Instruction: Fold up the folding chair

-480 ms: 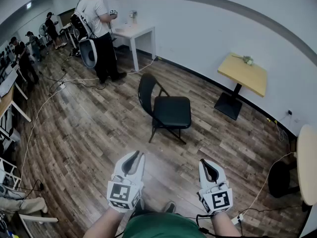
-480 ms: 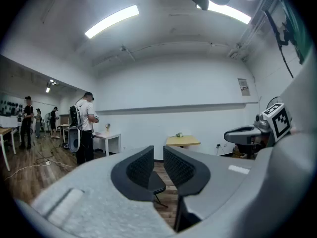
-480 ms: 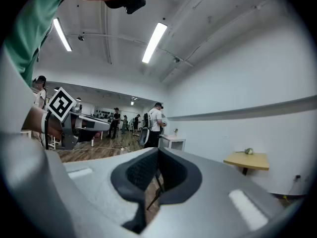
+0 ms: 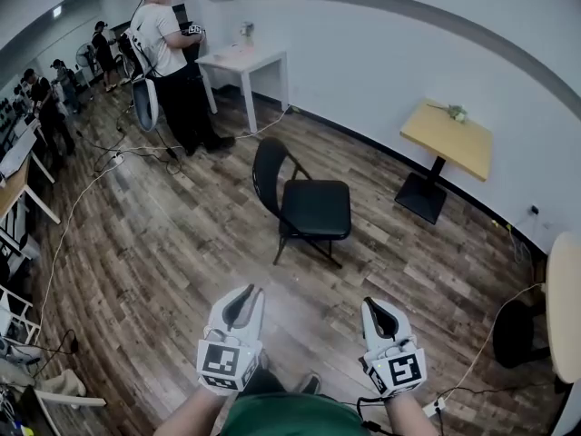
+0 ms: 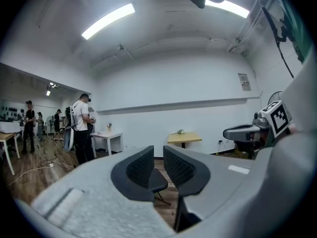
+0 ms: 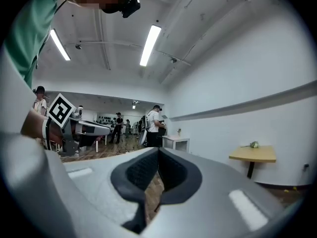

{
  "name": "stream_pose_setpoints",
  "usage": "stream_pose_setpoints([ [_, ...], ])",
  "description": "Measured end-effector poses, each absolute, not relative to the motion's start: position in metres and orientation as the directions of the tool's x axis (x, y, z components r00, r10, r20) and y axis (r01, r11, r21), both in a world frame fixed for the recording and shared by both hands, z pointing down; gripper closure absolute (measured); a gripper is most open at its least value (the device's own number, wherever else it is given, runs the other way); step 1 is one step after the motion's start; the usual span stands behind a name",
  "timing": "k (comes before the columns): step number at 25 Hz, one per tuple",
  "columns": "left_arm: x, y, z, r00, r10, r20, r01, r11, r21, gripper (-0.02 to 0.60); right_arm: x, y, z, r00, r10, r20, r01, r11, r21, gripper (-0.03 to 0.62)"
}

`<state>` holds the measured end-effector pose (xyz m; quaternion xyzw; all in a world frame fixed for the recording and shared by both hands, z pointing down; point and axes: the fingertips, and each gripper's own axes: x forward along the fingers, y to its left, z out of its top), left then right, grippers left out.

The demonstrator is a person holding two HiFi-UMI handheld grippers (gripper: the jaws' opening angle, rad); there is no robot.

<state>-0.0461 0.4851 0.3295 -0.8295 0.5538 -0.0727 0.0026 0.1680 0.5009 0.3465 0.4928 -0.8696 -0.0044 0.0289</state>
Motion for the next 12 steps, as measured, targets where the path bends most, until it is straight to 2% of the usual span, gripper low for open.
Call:
stream_pose_setpoints([
  [12, -0.081, 0.416, 0.353, 0.387, -0.908, 0.16, -0.917, -0.397, -0.038, 0.514, 0.154, 0.445, 0.376, -0.455, -0.879, 0.139, -0.887, 0.462, 0.02, 0.591],
])
